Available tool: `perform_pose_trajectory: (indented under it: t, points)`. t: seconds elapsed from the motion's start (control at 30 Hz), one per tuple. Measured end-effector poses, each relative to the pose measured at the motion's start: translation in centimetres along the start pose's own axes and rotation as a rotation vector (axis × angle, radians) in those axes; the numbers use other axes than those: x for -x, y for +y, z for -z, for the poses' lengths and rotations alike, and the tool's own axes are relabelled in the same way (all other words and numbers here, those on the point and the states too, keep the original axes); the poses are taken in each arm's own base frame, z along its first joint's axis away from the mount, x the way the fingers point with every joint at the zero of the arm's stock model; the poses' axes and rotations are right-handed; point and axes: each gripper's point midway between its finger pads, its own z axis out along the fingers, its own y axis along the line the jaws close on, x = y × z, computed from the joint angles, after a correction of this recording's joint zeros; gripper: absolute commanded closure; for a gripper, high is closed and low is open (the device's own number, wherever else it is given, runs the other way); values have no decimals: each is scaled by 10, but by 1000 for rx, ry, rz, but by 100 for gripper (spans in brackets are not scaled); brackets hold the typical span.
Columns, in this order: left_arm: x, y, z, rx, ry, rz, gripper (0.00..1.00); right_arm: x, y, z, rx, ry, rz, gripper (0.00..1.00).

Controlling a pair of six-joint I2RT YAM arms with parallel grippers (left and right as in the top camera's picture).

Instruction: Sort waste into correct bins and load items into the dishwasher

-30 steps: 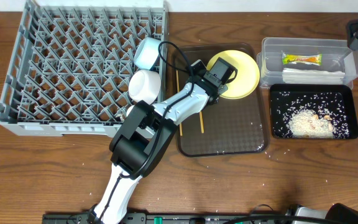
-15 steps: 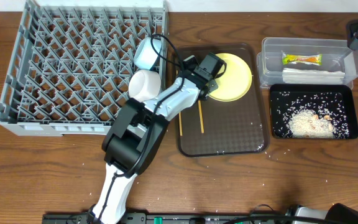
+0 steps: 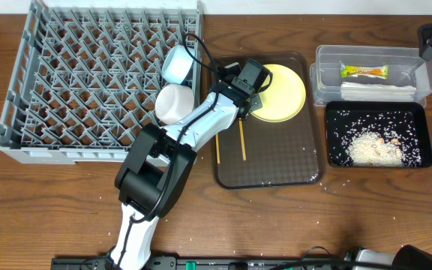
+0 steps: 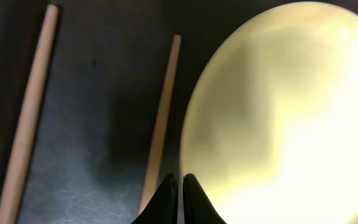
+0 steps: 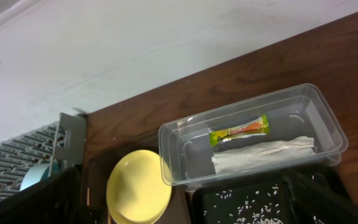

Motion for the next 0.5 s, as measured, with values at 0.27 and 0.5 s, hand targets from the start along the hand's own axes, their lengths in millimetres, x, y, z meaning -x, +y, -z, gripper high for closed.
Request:
perform_pose_trajectory:
  t: [0.27, 0.5]
  points:
    - [12, 8, 1, 53, -67, -82, 70, 0, 0, 0, 0, 0, 0, 1]
    - [-3, -4, 0, -28, 28, -81, 66, 0, 0, 0, 0, 0, 0, 1]
